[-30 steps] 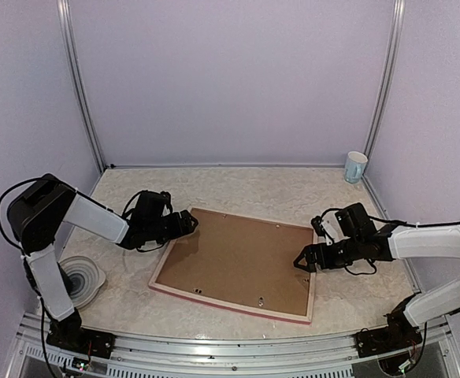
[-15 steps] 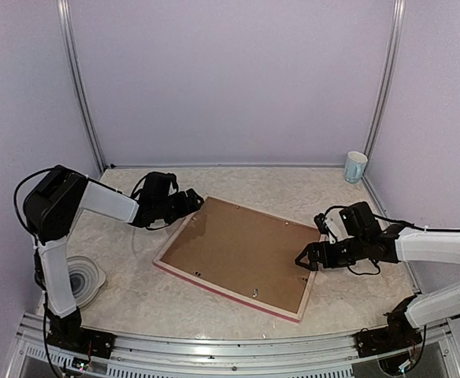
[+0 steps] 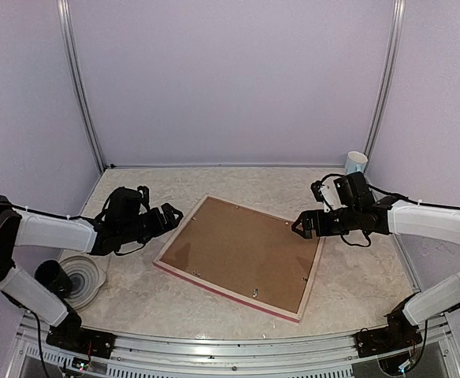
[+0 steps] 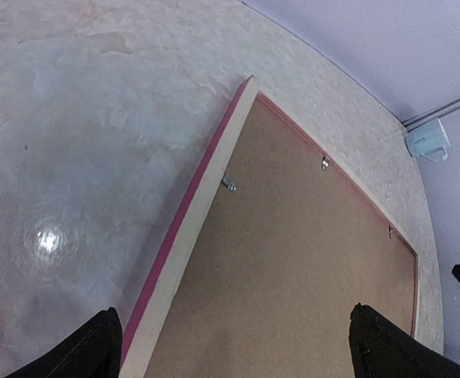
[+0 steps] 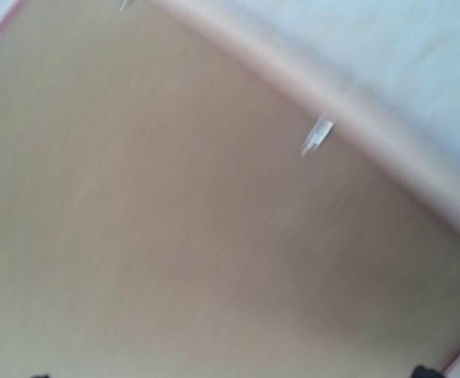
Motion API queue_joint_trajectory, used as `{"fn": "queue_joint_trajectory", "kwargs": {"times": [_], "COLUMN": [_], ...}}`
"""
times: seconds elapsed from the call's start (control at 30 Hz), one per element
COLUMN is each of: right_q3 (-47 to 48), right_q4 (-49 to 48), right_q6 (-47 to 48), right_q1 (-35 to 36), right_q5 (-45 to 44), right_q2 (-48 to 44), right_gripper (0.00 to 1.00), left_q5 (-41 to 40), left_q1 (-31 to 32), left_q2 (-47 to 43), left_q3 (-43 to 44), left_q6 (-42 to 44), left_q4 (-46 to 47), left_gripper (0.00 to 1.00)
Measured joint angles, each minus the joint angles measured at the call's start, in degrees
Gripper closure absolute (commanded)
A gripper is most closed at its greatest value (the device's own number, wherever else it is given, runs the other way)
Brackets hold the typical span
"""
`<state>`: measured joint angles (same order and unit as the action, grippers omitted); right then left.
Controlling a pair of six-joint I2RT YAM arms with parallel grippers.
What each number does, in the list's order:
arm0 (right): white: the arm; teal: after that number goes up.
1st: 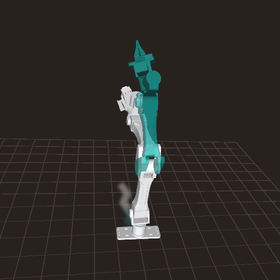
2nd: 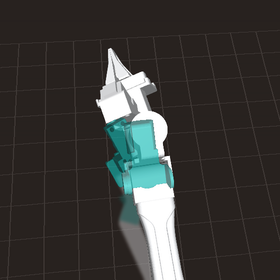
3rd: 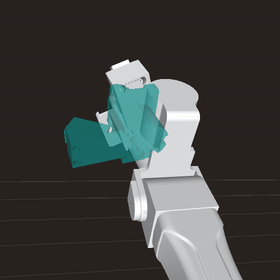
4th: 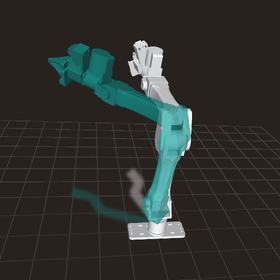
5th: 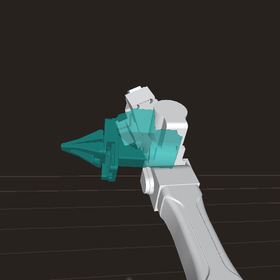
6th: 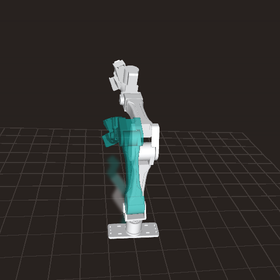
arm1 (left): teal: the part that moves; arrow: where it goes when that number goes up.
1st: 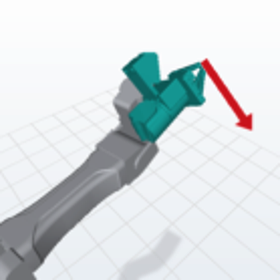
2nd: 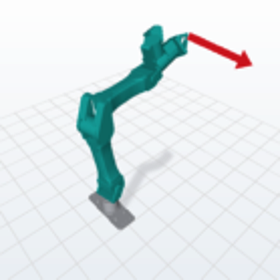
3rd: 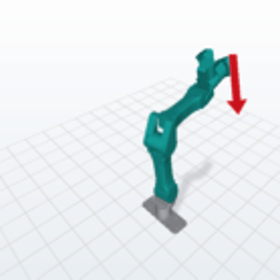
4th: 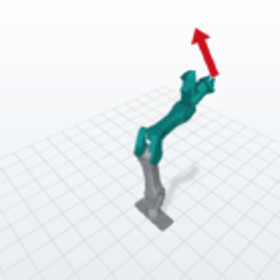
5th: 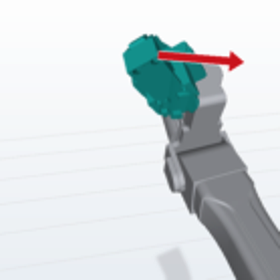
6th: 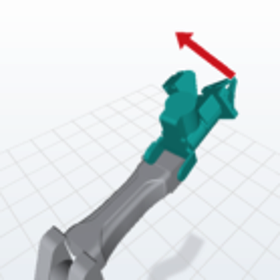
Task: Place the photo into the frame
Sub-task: Adjust the photo frame at the center of the board.
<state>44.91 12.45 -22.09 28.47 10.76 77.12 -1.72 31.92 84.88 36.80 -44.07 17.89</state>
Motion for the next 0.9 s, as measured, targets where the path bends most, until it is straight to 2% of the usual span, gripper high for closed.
{"fn": "queue_joint_trajectory", "kwargs": {"times": [0.27,0.47,0.67,0.9], "right_q3": [8.6,14.0,17.8,21.4], "right_q4": [-0.3,-0.9,-1.3,-2.0], "right_q6": [2.4,3.6,4.5,5.7], "right_q1": [-7.7,-11.6,-12.8,-13.0], "right_q5": [-2.6,-2.4,-2.1,-1.1], "right_q2": [7.7,17.6,23.8,27.5], "right_gripper": [0.01,0.01,0.01,0.01], "left_q5": [-5.0,-7.3,-9.0,-8.8], "left_q1": [7.8,13.1,17.9,20.7], "left_q2": [-17.5,-26.8,-28.1,-22.6], "left_q3": [-12.0,-16.5,-17.3,-17.2], "left_q6": [-6.2,-11.5,-15.0,-16.2], "left_q4": [-6.7,-11.0,-13.2,-12.2], "left_gripper": [0.01,0.01,0.01,0.01]}}
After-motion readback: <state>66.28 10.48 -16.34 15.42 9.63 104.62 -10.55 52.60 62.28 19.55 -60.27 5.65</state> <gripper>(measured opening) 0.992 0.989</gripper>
